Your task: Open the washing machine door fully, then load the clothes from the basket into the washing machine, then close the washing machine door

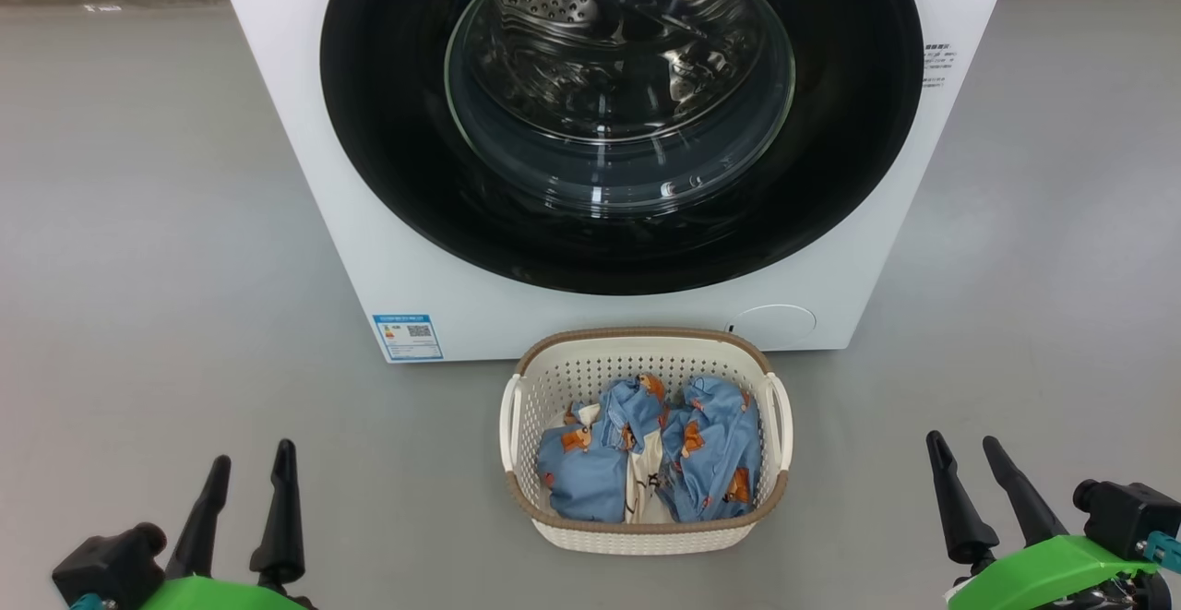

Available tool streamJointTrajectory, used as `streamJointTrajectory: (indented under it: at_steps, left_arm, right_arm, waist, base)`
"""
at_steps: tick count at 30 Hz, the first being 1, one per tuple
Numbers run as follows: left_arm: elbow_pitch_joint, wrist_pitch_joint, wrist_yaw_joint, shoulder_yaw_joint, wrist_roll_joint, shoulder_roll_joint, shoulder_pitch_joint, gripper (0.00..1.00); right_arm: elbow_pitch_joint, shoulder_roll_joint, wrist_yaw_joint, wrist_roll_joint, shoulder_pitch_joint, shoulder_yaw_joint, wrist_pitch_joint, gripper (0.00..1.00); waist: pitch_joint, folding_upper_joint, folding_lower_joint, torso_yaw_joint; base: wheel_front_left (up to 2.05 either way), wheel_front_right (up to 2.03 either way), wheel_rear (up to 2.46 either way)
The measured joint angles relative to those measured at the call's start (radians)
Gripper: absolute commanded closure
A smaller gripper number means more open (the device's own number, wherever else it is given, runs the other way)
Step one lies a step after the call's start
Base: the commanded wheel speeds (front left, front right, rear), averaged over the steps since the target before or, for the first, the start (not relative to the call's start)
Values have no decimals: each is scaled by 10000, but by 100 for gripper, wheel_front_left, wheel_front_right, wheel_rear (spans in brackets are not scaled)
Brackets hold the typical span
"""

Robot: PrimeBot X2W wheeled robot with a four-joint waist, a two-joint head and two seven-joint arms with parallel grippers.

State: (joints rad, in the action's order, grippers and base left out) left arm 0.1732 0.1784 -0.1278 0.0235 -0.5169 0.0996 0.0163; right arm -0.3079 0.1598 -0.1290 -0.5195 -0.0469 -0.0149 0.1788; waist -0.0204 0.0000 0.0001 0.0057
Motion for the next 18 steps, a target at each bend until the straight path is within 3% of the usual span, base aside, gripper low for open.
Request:
streamJointTrajectory:
  at_steps: [18]
  left_arm:
    - [-42, 527, -4, 257, 1733, 176, 8, 0]
  right_arm:
    - [77, 50, -2, 2052, 7, -82, 531, 0]
  waist:
    - [5, 0, 0, -27]
  base:
    - [0, 0, 0]
